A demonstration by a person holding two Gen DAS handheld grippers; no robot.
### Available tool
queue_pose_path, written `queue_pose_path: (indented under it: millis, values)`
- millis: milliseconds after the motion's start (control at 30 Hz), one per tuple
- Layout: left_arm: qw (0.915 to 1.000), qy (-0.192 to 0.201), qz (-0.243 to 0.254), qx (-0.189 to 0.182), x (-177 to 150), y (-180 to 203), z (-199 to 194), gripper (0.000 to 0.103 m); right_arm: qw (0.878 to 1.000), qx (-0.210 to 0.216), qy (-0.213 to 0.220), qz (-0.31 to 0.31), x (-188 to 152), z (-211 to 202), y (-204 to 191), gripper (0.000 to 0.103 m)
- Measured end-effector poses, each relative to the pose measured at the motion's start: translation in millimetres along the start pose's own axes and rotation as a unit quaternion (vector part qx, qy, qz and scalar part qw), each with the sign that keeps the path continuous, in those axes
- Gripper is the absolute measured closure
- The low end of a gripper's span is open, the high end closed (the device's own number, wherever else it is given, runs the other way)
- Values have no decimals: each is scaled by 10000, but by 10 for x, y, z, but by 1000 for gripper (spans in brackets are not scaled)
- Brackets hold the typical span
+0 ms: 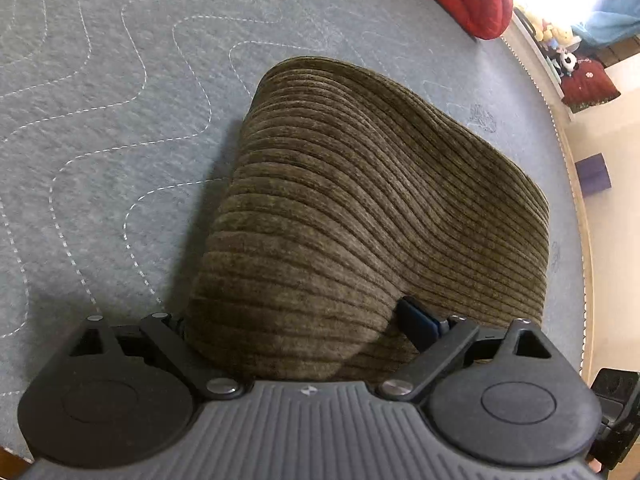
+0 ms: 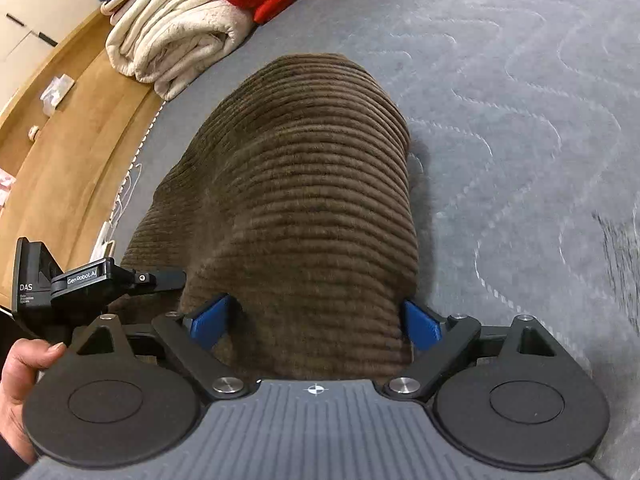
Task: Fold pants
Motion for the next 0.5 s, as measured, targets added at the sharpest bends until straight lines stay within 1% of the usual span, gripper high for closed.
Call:
queue_pose_path:
  millis: [33,67,133,167,233,267,300,333,367,400,433,500]
  values:
    - [10000,17,3,1,12,0,1,11,10000,-5,1,-38,16,-13,2,23]
    - [10000,60,41,19,24,21,18,13,10000,-37,13,-81,42,-18,2,40]
    - [9994,197,258,139,16,107,-18,24,9999,-53,18,-143,94,-35,0,56]
    - [9986,280,399,210,7,171,-96,27,9999,47,50,-153,104,-82,3,62]
    - [9961,496,671,272,-26,332,-150,41,9995,158,168,-230,110,-218,2,66]
    - [9956,612,690,144,-46,396,-170,45,9993,136,228,-258,143,-274,-16,67]
    - [9954,710,632,-95,-62,453,-173,52,9992,90,301,-247,197,-347,-29,67]
    - [9949,758,575,-336,-70,517,-141,56,9989,42,408,-216,265,-430,-29,68]
    - [9934,794,543,-626,-62,612,-89,57,9983,6,554,-174,356,-542,-12,68]
    - [9914,832,579,-823,-48,723,-38,58,9973,2,721,-140,473,-679,20,69]
    - [9891,884,664,-977,-22,854,5,60,9962,15,860,-142,592,-806,59,69]
    - [9816,1097,957,-1233,58,1198,67,60,9936,-15,1096,-274,839,-1108,142,70]
Point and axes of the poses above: each gripper's, at about its wrist camera, not at the fingertips, and z roughly the way its jaws point, y to its right, x to its top, the point moved 1 cm from there along z, roughly the way its jaws point, and after that the axes turned 10 degrees about z, right-handed, at the moved point
